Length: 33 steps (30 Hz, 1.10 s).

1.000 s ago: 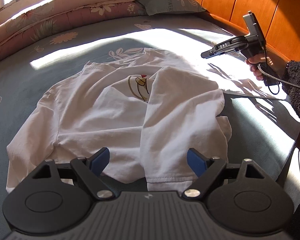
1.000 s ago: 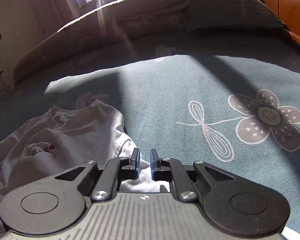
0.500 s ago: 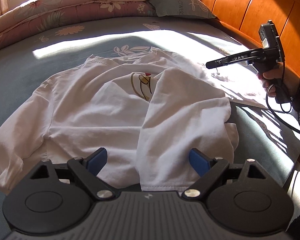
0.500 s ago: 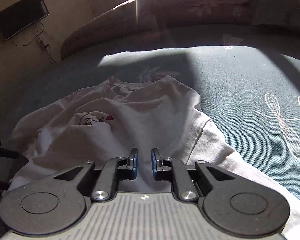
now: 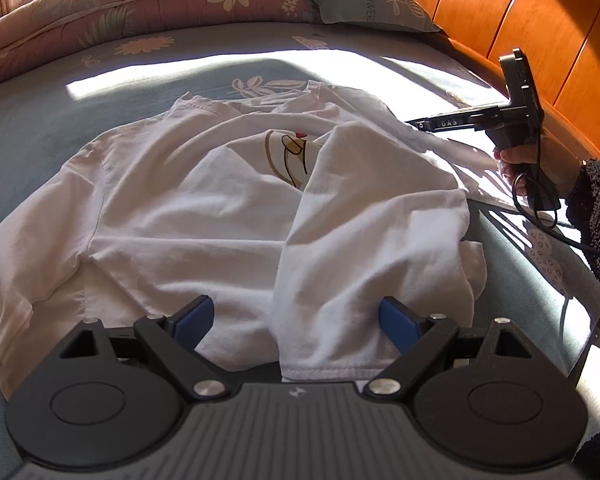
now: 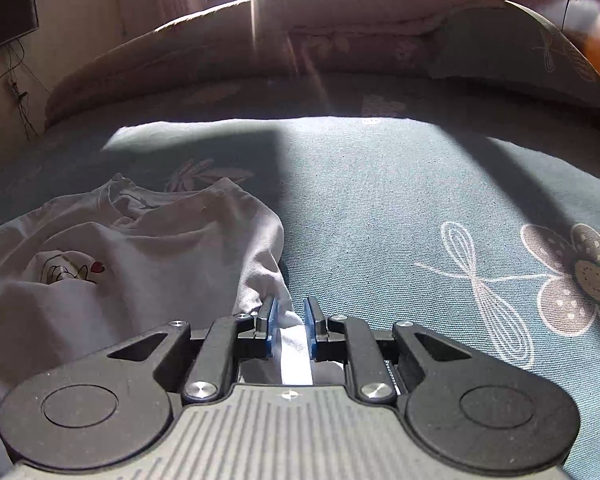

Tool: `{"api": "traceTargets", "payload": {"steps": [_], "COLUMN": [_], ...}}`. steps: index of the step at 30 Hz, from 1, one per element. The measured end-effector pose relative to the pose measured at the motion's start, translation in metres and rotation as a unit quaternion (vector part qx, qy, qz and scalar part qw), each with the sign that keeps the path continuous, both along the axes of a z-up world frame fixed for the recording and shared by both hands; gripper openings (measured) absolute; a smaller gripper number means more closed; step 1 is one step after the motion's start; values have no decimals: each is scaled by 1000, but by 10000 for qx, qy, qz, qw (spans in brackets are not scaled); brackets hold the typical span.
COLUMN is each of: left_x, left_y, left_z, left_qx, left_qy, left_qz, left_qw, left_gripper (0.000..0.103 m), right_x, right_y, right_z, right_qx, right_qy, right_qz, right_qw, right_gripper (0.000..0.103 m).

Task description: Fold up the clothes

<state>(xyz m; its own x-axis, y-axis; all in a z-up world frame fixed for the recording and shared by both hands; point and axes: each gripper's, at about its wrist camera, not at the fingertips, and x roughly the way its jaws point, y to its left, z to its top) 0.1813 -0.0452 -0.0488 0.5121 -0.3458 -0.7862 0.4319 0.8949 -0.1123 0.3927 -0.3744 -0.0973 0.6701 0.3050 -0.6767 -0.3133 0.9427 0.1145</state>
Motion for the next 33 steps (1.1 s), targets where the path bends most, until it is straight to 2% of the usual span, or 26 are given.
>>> {"api": "traceTargets", "payload": {"steps": [5, 6, 8, 9, 10, 14, 16, 17, 18, 19, 20, 22, 25, 26, 29, 33], "left_x": [2, 2, 3, 4, 4, 3, 3, 4, 5, 5, 6, 5, 5, 4, 3, 4], "left_y": [0, 0, -1, -2, -2, -3, -2, -2, -2, -2, -3, -4, -4, -4, -2, 2], "left_z": [-2, -3, -5, -6, -6, -7, -8, -8, -9, -9, -9, -8, -6, -5, -4, -3], "left_qx": [-6, -3, 2, 3, -5, 10, -8, -31, -33, -35, -17, 13, 27, 30, 43, 25], "left_qy": [29, 33, 46, 52, 57, 60, 66, 89, 98, 107, 99, 70, 37, 28, -2, -24], "left_qz": [-13, -15, -12, -6, 4, -17, -17, -7, -5, -3, -7, -23, -25, -24, -8, 45], "left_qw": [10000, 10000, 10000, 10000, 10000, 10000, 10000, 10000, 9999, 9999, 9999, 10000, 10000, 10000, 10000, 10000], "left_gripper": [90, 90, 90, 90, 90, 90, 90, 90, 90, 90, 90, 90, 90, 90, 90, 90], "right_x": [-19, -21, -21, -21, -19, -5, -8, -10, -13, -14, -16, -18, -7, 0, 15, 2], "right_y": [10, 9, 4, 1, -1, -11, -11, -10, -8, -5, -1, 7, 7, 1, -17, -19], "right_z": [1, 3, 6, 6, 7, 0, -4, -4, -4, -3, -1, 1, 5, 6, 6, 19], "right_qx": [-248, -276, -454, -562, -639, -567, -515, -547, -576, -598, -665, -985, -1588, -1600, -1492, -894], "right_qy": [-156, -188, -289, -340, -375, -35, -17, -28, -29, -15, -17, -116, -456, -460, -301, -423], "right_qz": [340, 384, 382, 366, 354, 432, 438, 467, 502, 549, 587, 551, -24, -246, -709, -676], "right_qw": [9990, 9987, 9978, 9972, 9966, 9974, 9977, 9974, 9971, 9967, 9961, 9935, 9863, 9857, 9858, 9928], "right_gripper": [17, 19, 31, 41, 44, 47, 47, 46, 40, 26, 18, 8, 5, 5, 6, 12]}}
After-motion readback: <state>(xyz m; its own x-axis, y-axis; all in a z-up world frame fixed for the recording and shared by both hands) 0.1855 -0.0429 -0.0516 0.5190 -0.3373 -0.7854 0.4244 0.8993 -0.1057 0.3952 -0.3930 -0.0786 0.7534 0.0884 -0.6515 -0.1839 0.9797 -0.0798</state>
